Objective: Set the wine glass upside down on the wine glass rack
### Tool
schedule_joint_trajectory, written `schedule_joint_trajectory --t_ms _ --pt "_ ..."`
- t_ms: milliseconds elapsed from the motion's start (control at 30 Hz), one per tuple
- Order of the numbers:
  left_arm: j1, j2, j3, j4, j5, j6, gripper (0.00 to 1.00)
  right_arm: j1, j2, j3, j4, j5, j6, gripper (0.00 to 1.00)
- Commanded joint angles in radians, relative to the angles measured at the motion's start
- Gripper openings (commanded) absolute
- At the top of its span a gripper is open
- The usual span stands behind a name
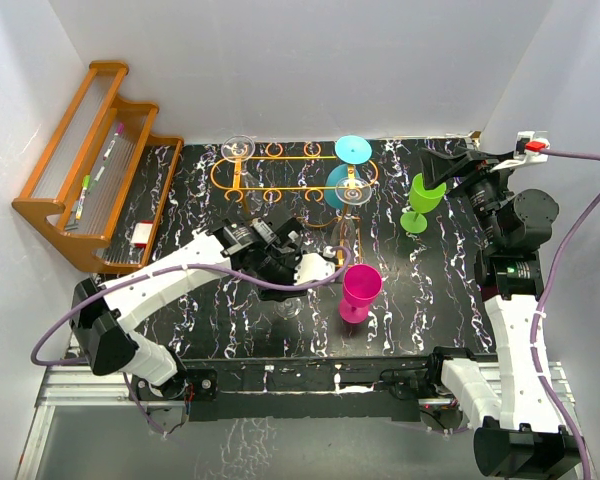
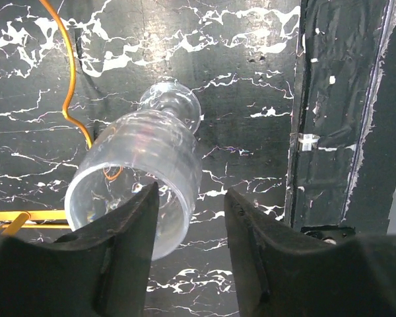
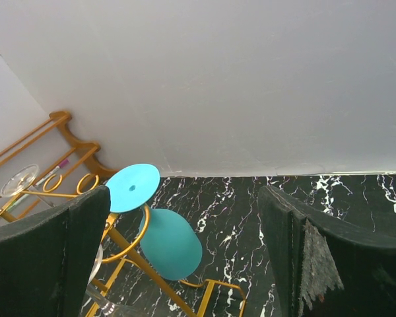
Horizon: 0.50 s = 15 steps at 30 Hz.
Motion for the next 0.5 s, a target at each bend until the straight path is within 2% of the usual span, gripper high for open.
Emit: schedule_joint_trajectory --t_ms 0,67,300,367,467 --pt "-0.006 0.005 -0.016 -0.01 0.02 -0.004 0.38 0.008 -0.018 0.045 0.026 0.014 -0.011 0.98" --pt "-0.007 0.006 -0.017 -0.014 0.026 -0.003 0.29 0.008 -0.018 0.044 0.027 0.014 -0.011 0.98" --pt "-0.01 0.003 -0.018 -0.03 0.05 -0.003 0.11 0.009 -0.024 0.045 0.025 0.02 -0.013 0.98" --pt "-0.01 0.003 -0.022 -0.031 0.055 -0.005 0.03 0.01 -0.025 0.045 0.025 0.024 -0.014 0.98" --pt "-0.01 0.004 -0.019 -0.044 0.071 -0.003 0.0 0.01 -0.029 0.048 0.016 0.04 -0.018 0.98"
